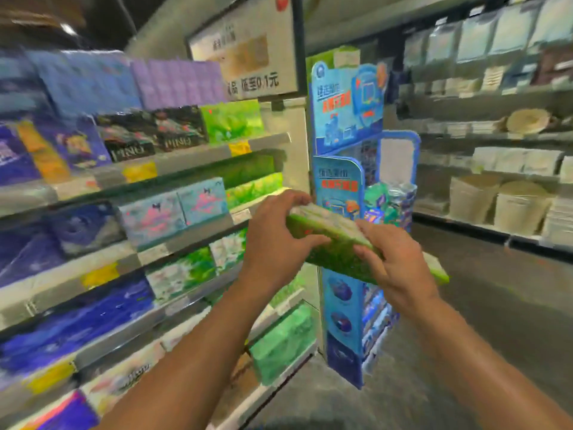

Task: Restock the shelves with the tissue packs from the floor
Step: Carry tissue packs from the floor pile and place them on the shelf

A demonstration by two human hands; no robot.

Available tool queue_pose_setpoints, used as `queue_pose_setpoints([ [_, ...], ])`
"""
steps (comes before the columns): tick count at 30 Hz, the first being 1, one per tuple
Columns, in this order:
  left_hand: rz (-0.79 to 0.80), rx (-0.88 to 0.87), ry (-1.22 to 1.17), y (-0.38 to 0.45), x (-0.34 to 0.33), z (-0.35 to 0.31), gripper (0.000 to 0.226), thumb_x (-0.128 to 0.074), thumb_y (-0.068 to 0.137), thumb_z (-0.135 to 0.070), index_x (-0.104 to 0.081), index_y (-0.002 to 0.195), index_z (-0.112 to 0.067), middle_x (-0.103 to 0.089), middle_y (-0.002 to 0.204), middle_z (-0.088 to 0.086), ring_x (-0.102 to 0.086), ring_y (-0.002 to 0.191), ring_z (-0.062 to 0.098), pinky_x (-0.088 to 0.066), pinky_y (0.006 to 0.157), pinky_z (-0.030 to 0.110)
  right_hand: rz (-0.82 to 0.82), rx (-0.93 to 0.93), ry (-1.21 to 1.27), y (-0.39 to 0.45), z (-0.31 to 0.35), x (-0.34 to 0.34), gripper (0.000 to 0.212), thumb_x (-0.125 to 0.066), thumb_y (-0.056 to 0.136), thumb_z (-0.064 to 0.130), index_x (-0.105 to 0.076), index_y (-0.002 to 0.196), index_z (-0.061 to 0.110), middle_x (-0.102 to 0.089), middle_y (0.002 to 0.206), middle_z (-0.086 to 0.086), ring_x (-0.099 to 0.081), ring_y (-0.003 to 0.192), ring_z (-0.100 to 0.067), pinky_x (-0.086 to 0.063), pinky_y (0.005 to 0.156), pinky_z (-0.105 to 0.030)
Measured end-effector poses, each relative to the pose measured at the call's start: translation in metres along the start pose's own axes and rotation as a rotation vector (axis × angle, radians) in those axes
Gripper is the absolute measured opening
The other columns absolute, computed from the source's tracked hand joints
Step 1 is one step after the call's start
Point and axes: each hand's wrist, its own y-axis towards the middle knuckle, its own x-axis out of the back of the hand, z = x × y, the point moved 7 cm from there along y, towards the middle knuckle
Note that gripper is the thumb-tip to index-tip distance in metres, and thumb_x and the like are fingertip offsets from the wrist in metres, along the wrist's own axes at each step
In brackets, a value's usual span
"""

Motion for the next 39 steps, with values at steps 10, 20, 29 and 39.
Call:
queue_pose_setpoints([
  [10, -0.258, 0.124, 0.133, 0.080, -0.037, 0.142, 0.052, -0.091, 0.059, -0.024, -0.066, 0.104, -0.032, -0.059, 0.105, -0.010, -0.053, 0.098, 0.000, -0.040, 0.084, 0.008, 0.148, 0.203, 0.272, 0.132, -0.079, -0.177, 0.057, -0.060, 0.088, 0.042, -0.050, 0.139, 0.020, -0.055, 0.138, 0.001, -0.049, 0.126, -0.018, -0.039, 0.107, -0.041],
  [20, -0.314, 0.265, 0.402, 0.158, -0.065, 0.259, 0.049, -0.089, 0.065, -0.031, -0.062, 0.106, -0.028, -0.057, 0.107, -0.012, -0.049, 0.099, 0.000, -0.034, 0.086, 0.003, 0.013, 0.477, 0.194, 0.296, -0.114, -0.298, 0.069, -0.076, 0.067, 0.006, -0.052, 0.130, 0.024, -0.059, 0.125, -0.005, -0.053, 0.116, -0.031, -0.040, 0.094, -0.047],
  [29, -0.277, 0.189, 0.629, 0.235, -0.093, 0.371, 0.028, -0.079, 0.071, -0.027, -0.067, 0.096, -0.022, -0.046, 0.136, 0.008, -0.045, 0.122, 0.030, -0.035, 0.101, 0.039, -0.045, 0.474, 0.057, 0.420, -0.141, -0.406, 0.058, -0.077, 0.074, 0.009, -0.058, 0.127, 0.023, -0.061, 0.122, -0.007, -0.052, 0.114, -0.033, -0.037, 0.094, -0.046],
  [39, 0.059, 0.357, 0.605, 0.292, -0.162, 0.464, 0.053, -0.061, 0.083, -0.051, -0.048, 0.130, -0.030, -0.052, 0.126, -0.004, -0.051, 0.115, 0.020, -0.041, 0.097, 0.034, 0.166, 0.439, -0.067, 0.479, -0.134, -0.495, 0.017, -0.080, 0.078, 0.023, -0.071, 0.087, 0.012, -0.062, 0.066, -0.019, -0.060, 0.063, -0.041, -0.048, 0.063, -0.045],
])
